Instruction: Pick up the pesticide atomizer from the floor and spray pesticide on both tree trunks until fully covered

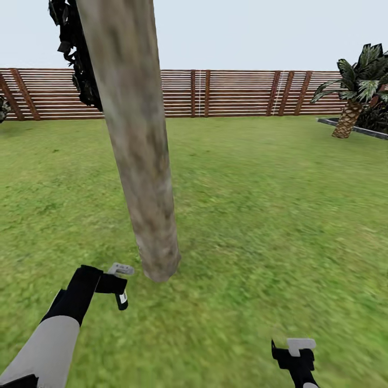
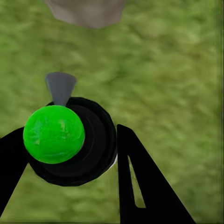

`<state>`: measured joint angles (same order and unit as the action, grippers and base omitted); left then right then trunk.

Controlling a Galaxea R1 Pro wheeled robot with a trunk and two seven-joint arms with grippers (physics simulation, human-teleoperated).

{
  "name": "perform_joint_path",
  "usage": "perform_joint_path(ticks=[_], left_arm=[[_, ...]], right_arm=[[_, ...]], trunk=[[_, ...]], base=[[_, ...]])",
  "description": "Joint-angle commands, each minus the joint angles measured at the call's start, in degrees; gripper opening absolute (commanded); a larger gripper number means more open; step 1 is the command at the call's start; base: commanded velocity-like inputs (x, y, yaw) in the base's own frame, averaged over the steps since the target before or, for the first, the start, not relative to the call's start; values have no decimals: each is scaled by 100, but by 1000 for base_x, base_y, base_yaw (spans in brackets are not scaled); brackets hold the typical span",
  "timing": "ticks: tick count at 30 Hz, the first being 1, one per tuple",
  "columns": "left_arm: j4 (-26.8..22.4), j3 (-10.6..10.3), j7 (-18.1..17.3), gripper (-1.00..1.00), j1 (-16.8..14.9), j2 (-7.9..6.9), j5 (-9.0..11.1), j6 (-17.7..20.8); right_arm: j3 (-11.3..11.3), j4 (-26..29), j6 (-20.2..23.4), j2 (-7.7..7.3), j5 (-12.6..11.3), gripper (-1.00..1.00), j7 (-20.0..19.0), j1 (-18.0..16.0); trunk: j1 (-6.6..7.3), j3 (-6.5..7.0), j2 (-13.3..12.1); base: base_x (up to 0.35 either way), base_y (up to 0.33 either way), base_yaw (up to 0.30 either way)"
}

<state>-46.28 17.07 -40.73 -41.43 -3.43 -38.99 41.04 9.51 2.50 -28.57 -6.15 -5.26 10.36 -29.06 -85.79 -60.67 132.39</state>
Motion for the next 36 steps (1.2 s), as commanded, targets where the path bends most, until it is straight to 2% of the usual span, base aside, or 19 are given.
perform_joint_path(ticks=[1, 4, 7, 10, 13, 14, 15, 16, 18, 21, 23, 25, 31, 36], left_arm=[[-17, 6, -61, -100, -71, 61, -61, 13], [-17, 12, -65, -100, -327, 120, -56, 34], [-7, 4, -67, -100, -818, 150, -53, 548], [-4, -1, -67, -100, -946, 88, -95, 809], [5, -4, -78, -100, -959, -197, -93, 886], [30, -8, -82, -100, -938, -267, -87, 889], [45, -29, -83, -100, -925, -275, -84, 889], [60, -106, -84, -100, -924, -239, -72, 893], [64, -310, -81, -100, -949, 20, -65, 901], [21, -373, -76, -100, -1016, 310, -61, 910], [6, -378, -76, -100, -1046, 340, -55, 913], [-1, -360, -80, -100, -1060, 300, -52, 914], [-7, -327, -120, -100, -1166, -249, -55, 915], [-20, -354, -128, -100, -1130, -204, -56, 908]], right_arm=[[51, -3, -17, 0, -54, 100, 10, -3], [51, -4, -17, 0, -54, 100, 10, -3], [51, -4, -17, -6, -54, 100, 12, -3], [51, -4, -17, -9, -54, 100, 10, -3], [51, -7, -17, -9, -54, 100, 10, -3], [51, -10, -17, -12, -54, 100, 10, -3], [51, -11, -17, -29, -54, 100, 10, -3], [51, -12, -17, -59, -54, 100, 10, -3], [51, -12, -17, -133, -54, 100, 10, -3], [51, -12, -17, -155, -54, 100, 10, -2], [52, -12, -17, -157, -54, 100, 10, -3], [52, -12, -17, -158, -54, 100, 10, -3], [59, -16, -17, -159, -54, 100, 10, -3], [59, -13, -17, -155, -62, 100, 2, -2]], trunk=[[5, -5, 2], [5, -5, 2], [5, -5, 2], [5, -5, 2], [5, -5, 2], [5, -5, 2], [5, -5, 2], [5, -5, 2], [5, -5, 2], [5, -5, 2], [5, -5, 2], [5, -5, 2], [5, -5, 2], [5, -5, 2]], base=[[-198, 0, 0], [-87, 0, 0], [-13, 0, 0], [-2, 0, 0], [0, 0, 0], [0, 0, 0], [0, 0, 0], [0, 0, 0], [0, 0, 0], [0, 0, 0], [0, 0, 0], [0, 0, 0], [0, 0, 0], [0, 0, 0]])
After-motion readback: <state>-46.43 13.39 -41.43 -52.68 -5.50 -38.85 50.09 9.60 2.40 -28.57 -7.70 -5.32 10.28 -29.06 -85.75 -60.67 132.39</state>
